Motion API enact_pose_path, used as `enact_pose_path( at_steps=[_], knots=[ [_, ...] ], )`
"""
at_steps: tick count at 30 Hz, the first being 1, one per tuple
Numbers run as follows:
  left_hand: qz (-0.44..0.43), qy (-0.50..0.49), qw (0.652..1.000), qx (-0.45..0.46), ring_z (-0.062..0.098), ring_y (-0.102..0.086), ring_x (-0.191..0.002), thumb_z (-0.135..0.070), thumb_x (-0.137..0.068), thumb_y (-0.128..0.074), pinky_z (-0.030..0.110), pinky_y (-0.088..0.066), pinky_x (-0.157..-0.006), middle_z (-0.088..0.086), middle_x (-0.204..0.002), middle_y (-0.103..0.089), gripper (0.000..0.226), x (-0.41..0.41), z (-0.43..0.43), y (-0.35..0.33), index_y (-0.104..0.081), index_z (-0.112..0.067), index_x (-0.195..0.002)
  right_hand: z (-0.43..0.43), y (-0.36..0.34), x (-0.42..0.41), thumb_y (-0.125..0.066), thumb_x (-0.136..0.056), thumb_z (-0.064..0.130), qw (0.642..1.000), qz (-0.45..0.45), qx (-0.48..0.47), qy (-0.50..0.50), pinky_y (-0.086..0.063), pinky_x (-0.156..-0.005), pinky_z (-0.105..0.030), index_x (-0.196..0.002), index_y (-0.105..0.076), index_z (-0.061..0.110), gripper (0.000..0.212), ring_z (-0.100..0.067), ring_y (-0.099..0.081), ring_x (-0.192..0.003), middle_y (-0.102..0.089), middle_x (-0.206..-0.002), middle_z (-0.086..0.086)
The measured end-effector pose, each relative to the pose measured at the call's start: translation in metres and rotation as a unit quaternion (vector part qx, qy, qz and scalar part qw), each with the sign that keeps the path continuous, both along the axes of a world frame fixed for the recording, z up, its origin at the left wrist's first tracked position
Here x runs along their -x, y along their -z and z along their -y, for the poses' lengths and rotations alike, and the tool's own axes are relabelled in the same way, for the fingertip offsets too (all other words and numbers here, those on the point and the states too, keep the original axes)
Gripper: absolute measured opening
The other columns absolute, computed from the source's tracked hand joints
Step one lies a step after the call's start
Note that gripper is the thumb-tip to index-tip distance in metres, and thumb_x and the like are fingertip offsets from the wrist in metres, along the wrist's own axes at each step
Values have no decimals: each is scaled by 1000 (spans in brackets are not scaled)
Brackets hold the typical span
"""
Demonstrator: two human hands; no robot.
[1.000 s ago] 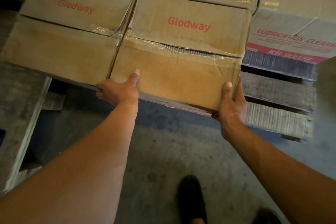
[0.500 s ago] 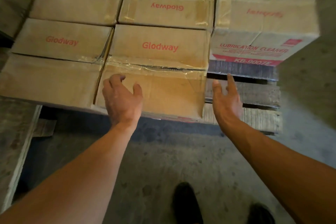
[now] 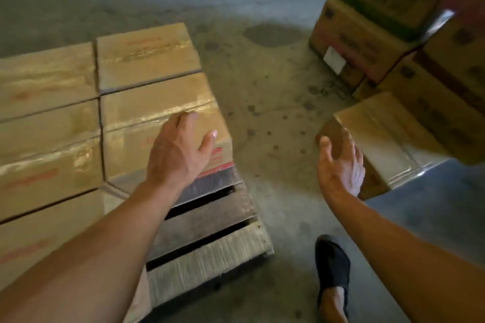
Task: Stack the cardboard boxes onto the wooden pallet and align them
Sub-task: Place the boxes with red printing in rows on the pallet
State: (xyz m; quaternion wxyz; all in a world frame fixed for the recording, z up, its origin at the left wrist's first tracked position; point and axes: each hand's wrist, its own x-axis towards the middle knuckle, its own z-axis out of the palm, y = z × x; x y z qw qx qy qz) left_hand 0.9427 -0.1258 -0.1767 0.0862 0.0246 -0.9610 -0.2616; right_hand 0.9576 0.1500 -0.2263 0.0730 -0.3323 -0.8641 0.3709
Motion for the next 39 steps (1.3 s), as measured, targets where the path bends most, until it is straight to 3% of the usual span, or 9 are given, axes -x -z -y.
enact_pose_path(
  at_steps=[8, 16, 20, 21, 24, 26, 31, 35, 39],
  knots=[
    [72, 145, 985, -65, 32, -57, -119, -40, -93, -67, 31, -39, -98, 13, -129, -62, 50, 148, -269, 86, -59, -9, -131, -209, 86, 54, -40, -98, 66, 979, 70, 55, 185, -29, -118, -51, -156, -19, 47, 65, -37, -30, -146, -23, -166, -5],
    [174, 177, 967, -65, 25, -53, -127, -55, -79, -77, 31, -43, -98, 6, -140, -56, 77, 268, -421, 184, -50, -15, -140, -316, 188, 56, -51, -89, 73, 913, 107, 172, 353, -21, -123, -49, -160, -9, 41, 88, -30, -21, -152, -18, -167, -5],
    [242, 186, 951, -52, 24, -45, -135, -52, -77, -80, 0, -38, -68, 5, -157, -38, 95, 300, -452, 230, -33, -23, -154, -322, 225, 72, -60, -82, 74, 886, 72, 237, 393, -21, -123, -52, -158, -8, 45, 97, -27, -19, -153, -17, -168, -2],
    [254, 190, 947, -54, 25, -43, -137, -52, -76, -81, 0, -39, -71, 6, -159, -36, 98, 306, -456, 242, -31, -24, -155, -322, 232, 75, -62, -79, 76, 882, 60, 247, 397, -23, -122, -53, -157, -8, 48, 99, -27, -21, -153, -19, -168, -1],
    [310, 202, 925, -83, 23, -40, -141, -66, -58, -86, 25, -35, -108, 4, -159, -36, 122, 318, -461, 271, -25, -29, -157, -319, 246, 79, -63, -67, 83, 869, 19, 285, 404, -34, -118, -53, -152, -12, 58, 103, -26, -39, -144, -33, -162, 4],
    [344, 192, 914, -96, 20, -40, -142, -76, -44, -85, 35, -33, -117, 2, -159, -37, 138, 321, -459, 287, -22, -31, -158, -318, 251, 79, -68, -67, 79, 860, 6, 306, 409, -41, -113, -53, -150, -19, 58, 99, -24, -48, -136, -42, -155, 6],
    [353, 189, 908, -122, 16, -43, -138, -70, -42, -87, 35, -40, -111, -1, -160, -35, 141, 328, -458, 303, -15, -39, -159, -321, 256, 80, -67, -67, 77, 829, 12, 353, 434, -43, -112, -51, -155, -23, 50, 102, -22, -49, -133, -43, -152, 6],
    [426, 158, 861, -228, 18, -64, -116, -63, -30, -95, 50, -55, -94, -12, -135, -62, 125, 331, -454, 302, -47, -44, -144, -323, 254, 79, -66, -77, 65, 828, -2, 368, 422, -44, -111, -50, -157, -21, 43, 95, -20, -50, -131, -42, -154, 2],
    [422, 134, 856, -267, 14, -65, -109, -56, -43, -95, 47, -54, -95, -17, -120, -66, 100, 306, -441, 293, -55, -42, -134, -336, 239, 73, -69, -69, 63, 837, -8, 375, 398, -48, -104, -57, -156, -29, 38, 99, -22, -55, -126, -51, -147, 0]
  ],
)
